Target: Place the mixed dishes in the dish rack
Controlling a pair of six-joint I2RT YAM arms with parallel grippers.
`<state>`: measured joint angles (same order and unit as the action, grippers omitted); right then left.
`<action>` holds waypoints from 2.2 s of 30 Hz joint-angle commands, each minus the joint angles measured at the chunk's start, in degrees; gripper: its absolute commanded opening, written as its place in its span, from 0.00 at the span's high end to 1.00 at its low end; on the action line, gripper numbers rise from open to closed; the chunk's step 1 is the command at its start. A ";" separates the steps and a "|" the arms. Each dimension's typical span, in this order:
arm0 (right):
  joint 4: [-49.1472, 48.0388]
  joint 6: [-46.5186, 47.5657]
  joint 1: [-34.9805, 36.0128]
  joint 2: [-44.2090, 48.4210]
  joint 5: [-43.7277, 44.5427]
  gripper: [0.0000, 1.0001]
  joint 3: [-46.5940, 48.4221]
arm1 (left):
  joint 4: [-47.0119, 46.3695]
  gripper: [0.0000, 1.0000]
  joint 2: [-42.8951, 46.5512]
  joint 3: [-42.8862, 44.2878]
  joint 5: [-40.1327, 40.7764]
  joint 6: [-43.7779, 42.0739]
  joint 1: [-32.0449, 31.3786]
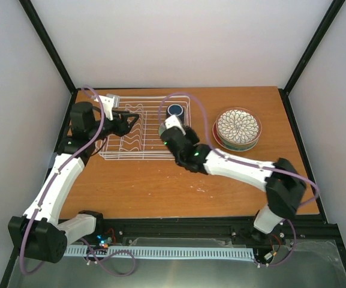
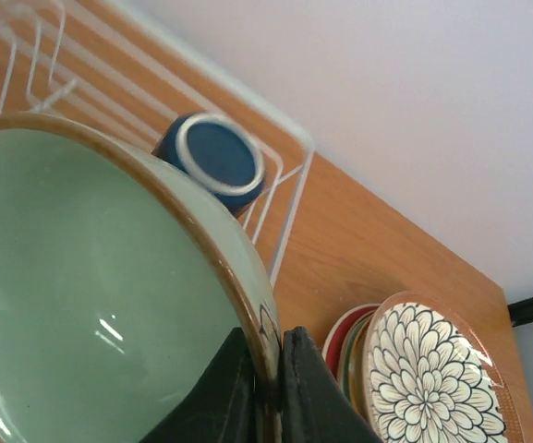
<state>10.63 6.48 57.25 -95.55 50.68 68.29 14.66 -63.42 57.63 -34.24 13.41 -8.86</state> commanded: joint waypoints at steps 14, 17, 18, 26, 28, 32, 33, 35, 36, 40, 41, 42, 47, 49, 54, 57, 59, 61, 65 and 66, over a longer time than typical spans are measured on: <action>-14.07 -48.58 -39.86 26.51 -104.33 0.97 -8.88 | -23.49 0.36 2.42 -9.54 -23.68 8.62 -0.01; -35.48 -67.69 -39.73 26.19 -115.43 0.97 -15.87 | -34.00 0.25 0.19 -12.81 -31.90 13.71 -0.01; -42.57 -74.25 -39.64 25.66 -117.26 0.97 -17.70 | -38.23 0.23 -0.97 -13.88 -34.27 16.36 -0.01; -106.48 -124.09 -37.17 13.20 -114.97 0.97 -28.18 | -72.48 0.22 -8.96 -21.05 -40.82 36.93 2.96; -104.77 -122.18 -36.01 12.07 -114.38 0.97 -28.13 | -75.85 0.21 -9.77 -20.83 -41.01 39.89 3.23; -106.59 -123.00 -34.02 8.28 -113.39 0.97 -25.76 | -75.78 0.18 -9.03 -19.33 -40.11 41.01 3.24; -106.71 -122.90 -33.52 7.53 -113.24 0.97 -25.35 | -75.81 0.17 -8.93 -18.62 -40.06 41.67 3.28; -106.70 -122.49 -32.63 5.77 -113.00 0.97 -24.68 | -75.36 0.11 -8.70 -17.04 -40.36 42.58 3.24; -106.70 -122.28 -32.18 5.08 -112.66 0.97 -24.40 | -74.64 0.07 -8.47 -16.27 -40.22 42.49 3.24; -106.70 -121.28 -30.51 1.96 -111.50 0.97 -23.45 | -74.48 0.05 -7.63 -16.03 -39.60 43.65 3.23; -106.70 -121.08 -30.11 1.23 -111.27 0.97 -23.20 | -75.34 0.05 -7.51 -16.17 -39.61 44.90 3.23; -106.70 -120.90 -29.88 0.50 -110.90 0.97 -22.89 | -76.26 0.05 -7.51 -16.31 -39.78 45.77 3.24; -106.69 -120.84 -28.26 -2.24 -110.05 0.97 -19.27 | -77.59 0.00 -6.80 -17.63 -39.60 47.17 3.15; -106.66 -121.00 -27.70 -3.12 -109.87 0.97 -17.62 | -78.69 0.00 -6.93 -18.01 -39.73 48.36 3.07; -106.43 -121.25 -26.36 -5.42 -109.18 0.97 -15.13 | -79.56 0.00 -6.83 -18.59 -39.44 49.36 2.56; -105.40 -120.61 -25.33 -6.13 -108.95 0.97 -14.56 | -77.48 0.00 -6.67 -17.93 -39.00 48.04 2.08; -104.36 -119.68 -24.85 -6.38 -108.97 0.97 -14.63 | -77.39 0.00 -6.73 -17.18 -38.81 48.31 1.73; -103.07 -118.57 -24.66 -6.58 -108.95 0.97 -14.88 | -76.81 0.00 -6.55 -16.45 -38.72 48.22 1.42; -102.63 -117.96 -24.41 -6.97 -108.78 0.97 -14.94 | -73.61 0.00 -5.75 -15.47 -38.58 46.42 1.22; -102.20 -117.71 -24.39 -7.01 -108.77 0.97 -14.90 | -73.54 0.00 -5.61 -15.38 -38.54 46.47 1.22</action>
<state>-85.45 -113.10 32.29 -102.72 -60.18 51.94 -60.14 -70.81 39.33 -73.25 61.80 -7.20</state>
